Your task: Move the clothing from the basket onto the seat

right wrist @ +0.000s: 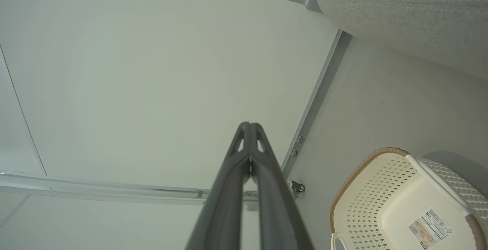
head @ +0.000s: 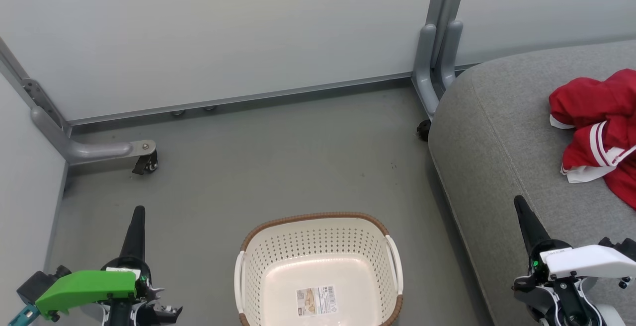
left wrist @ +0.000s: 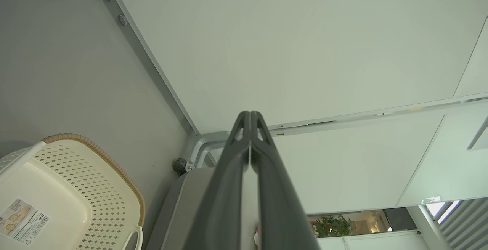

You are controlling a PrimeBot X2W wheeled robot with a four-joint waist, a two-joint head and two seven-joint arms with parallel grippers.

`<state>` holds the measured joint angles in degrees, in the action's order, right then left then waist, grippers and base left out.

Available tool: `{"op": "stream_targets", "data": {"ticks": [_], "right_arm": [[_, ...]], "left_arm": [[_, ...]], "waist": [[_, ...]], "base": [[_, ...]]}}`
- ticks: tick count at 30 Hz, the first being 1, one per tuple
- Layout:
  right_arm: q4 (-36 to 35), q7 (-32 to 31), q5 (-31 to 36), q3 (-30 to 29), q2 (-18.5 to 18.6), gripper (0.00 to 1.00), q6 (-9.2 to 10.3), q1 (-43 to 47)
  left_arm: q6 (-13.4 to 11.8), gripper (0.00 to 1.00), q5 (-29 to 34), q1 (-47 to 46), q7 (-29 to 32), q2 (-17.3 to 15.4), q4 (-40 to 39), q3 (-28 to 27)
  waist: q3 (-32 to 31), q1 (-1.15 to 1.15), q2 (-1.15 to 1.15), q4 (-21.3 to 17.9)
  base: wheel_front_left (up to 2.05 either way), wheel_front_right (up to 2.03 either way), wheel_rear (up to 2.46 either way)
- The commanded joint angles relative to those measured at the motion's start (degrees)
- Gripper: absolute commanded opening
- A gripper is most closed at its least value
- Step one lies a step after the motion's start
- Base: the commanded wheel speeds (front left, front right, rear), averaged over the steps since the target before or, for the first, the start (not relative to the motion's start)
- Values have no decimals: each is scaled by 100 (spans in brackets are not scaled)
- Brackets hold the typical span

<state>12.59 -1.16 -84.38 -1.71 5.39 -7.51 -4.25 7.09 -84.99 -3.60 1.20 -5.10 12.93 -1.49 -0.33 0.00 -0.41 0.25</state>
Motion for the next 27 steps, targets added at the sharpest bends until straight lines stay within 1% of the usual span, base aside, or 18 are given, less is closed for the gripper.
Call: {"op": "stream_targets", "data": {"ticks": [1, 23, 27], "right_arm": [[10, -38, -126, -34, 21, 0, 3, -99], [147, -284, -1048, -168, -11, 0, 4, -219], [156, -301, -1074, -181, -17, 0, 4, -223]], "left_arm": [[36, 0, -114, -143, 34, -44, -9, -34], [54, 0, -997, -311, 278, -33, 116, -185], [55, 0, -1025, -300, 292, -25, 122, -199]], "waist": [[2, 0, 34, -1], [39, 0, 41, -24], [42, 0, 41, -25]], "base": [[0, 0, 0], [0, 0, 0], [0, 0, 0]]}}
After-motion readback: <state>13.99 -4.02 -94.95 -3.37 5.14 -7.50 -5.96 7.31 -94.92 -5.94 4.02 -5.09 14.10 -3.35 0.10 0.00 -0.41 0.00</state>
